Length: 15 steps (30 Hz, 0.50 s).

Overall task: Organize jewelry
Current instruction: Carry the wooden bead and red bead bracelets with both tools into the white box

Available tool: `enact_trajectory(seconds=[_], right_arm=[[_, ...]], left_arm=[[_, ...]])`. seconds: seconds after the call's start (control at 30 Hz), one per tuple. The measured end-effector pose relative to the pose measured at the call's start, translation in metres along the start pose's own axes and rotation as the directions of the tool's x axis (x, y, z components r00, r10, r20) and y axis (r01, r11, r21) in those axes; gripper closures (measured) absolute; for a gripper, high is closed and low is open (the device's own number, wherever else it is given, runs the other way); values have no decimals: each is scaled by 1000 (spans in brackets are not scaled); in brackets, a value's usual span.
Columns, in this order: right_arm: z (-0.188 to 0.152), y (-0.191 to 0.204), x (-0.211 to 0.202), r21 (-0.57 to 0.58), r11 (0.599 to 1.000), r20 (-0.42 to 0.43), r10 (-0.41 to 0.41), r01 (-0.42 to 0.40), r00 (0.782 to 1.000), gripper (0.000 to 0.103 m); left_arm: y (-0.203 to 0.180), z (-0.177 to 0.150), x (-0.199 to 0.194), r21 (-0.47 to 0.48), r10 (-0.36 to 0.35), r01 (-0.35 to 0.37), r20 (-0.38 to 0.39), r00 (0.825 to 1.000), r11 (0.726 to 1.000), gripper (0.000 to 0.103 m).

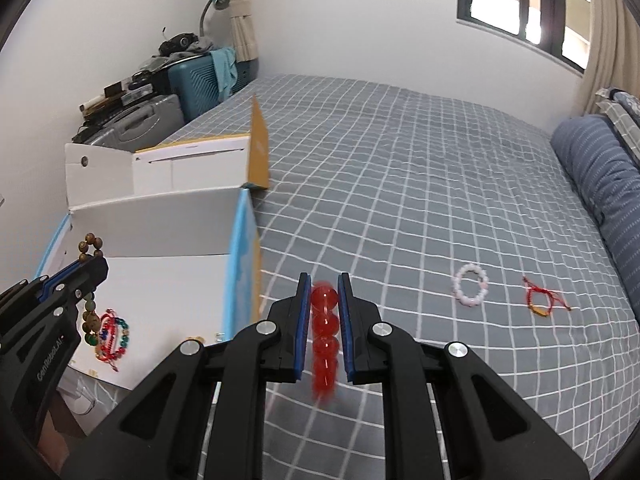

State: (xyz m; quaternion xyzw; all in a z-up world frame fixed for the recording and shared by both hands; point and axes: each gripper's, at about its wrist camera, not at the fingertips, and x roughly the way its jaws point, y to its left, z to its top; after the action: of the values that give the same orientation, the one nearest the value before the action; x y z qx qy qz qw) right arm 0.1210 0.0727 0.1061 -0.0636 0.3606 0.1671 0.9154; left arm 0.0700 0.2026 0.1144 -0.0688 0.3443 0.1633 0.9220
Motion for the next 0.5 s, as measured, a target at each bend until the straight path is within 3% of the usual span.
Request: enact_trajectory(seconds=[0.5], right_arm=[[24, 75, -9, -74, 995, 77, 73, -67, 994, 90]], left_arm=[[91, 5, -3, -107, 78, -79, -21, 997, 991, 95]])
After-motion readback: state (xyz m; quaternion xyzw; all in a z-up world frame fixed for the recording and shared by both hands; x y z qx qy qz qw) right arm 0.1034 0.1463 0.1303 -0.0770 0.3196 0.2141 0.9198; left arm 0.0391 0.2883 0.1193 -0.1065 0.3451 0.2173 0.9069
